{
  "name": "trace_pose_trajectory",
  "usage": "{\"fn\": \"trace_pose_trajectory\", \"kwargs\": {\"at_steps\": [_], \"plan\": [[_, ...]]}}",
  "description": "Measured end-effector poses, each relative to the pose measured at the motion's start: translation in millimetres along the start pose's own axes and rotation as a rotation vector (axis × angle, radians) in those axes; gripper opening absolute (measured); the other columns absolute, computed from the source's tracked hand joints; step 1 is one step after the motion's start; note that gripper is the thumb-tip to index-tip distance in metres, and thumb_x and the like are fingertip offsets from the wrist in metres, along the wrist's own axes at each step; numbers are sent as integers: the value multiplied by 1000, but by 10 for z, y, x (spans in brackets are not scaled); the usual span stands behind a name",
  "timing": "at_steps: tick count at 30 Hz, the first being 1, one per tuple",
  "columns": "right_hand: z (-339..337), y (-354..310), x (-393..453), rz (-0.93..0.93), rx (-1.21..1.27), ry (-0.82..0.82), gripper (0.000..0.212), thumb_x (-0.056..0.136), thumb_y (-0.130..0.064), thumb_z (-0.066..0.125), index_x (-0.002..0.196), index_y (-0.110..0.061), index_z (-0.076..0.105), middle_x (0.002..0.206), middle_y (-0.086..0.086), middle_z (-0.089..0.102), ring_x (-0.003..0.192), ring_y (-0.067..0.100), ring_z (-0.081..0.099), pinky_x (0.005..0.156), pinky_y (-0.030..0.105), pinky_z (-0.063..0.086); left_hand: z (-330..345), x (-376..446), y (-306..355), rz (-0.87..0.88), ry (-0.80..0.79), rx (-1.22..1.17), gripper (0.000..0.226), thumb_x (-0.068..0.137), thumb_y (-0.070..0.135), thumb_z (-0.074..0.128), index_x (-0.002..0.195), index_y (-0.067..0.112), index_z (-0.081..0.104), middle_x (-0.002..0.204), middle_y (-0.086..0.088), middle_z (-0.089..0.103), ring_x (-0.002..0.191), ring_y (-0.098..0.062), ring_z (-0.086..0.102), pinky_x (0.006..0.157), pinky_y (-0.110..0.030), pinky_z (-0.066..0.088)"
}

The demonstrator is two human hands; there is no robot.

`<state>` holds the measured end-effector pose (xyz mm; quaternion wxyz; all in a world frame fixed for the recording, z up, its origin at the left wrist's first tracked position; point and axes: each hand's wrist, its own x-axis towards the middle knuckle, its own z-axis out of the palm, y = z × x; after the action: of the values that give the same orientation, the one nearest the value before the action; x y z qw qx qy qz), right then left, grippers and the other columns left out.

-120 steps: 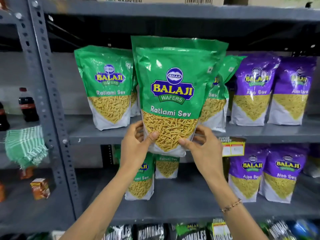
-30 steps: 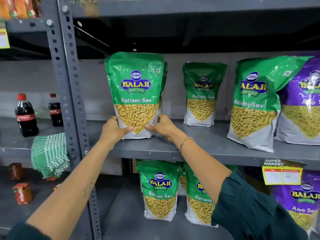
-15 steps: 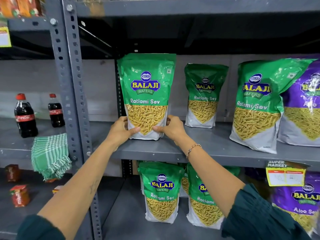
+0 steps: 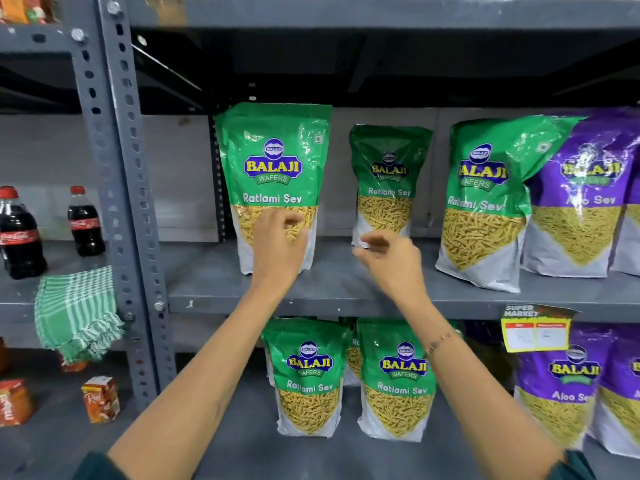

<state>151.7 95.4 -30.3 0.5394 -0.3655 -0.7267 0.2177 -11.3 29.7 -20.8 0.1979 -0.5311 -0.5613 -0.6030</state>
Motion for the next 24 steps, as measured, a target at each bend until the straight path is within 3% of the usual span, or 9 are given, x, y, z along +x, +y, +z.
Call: {"fn": "trace_pose_trajectory", "kwargs": {"at_steps": [3,5,7,10,14,17,20,24], "plan": [[-520,220,-154,-73,-36,380,18,79,-12,67,97,-11,63,100,11,65,91,20,62,83,30,51,439,-1,330,-36,-299,-190,27,83,17,65,109,9,60,108,-4,63,94,-13,58,78,-8,43],[-811,364,-239,-149,-58,584,24,81,-9,65,104,-11,56,110,14,58,100,20,55,88,33,49,780,30,471,-189,-523,-361,50,82,25,68,126,12,49,126,-4,56,114,-16,55,94,-18,43],[-1037,512,-279,-176,-97,657,35,81,-11,66,112,-10,51,122,17,51,113,21,47,95,34,44,1088,72,607,-359,-755,-480,77,80,37,69,142,14,28,149,-4,37,135,-20,39,108,-31,34],[-1255,795,-194,-74,-188,550,62,75,-14,73,126,-3,40,132,20,44,124,29,41,104,37,37,1428,98,789,-457,-950,-499,96,83,44,63,150,18,-1,160,1,11,145,-20,18,111,-33,24],[-1378,1070,-36,125,-227,330,89,68,-31,79,136,-1,29,138,21,42,127,35,42,107,47,36,1715,26,992,-575,-1000,-554,76,93,46,43,149,8,7,159,-3,12,147,-22,13,115,-35,18],[-1407,1134,23,146,-248,293,80,69,-37,77,130,-4,37,131,19,50,121,34,48,100,43,42,1929,-15,1021,-644,-1001,-552,99,79,72,40,149,10,10,160,-7,11,147,-27,12,119,-41,15],[-1436,1144,97,101,-240,319,72,71,-37,75,127,-5,44,126,17,55,117,31,51,98,42,44,1932,-57,1136,-630,-991,-622,62,97,48,25,146,10,22,155,-2,25,145,-20,21,114,-32,19],[-1452,1102,186,76,-210,254,51,76,-25,73,117,-5,51,114,15,63,106,28,56,85,31,42,1897,-12,945,-559,-1005,-612,52,95,46,37,133,11,44,142,-5,48,135,-22,40,112,-32,26]]}}
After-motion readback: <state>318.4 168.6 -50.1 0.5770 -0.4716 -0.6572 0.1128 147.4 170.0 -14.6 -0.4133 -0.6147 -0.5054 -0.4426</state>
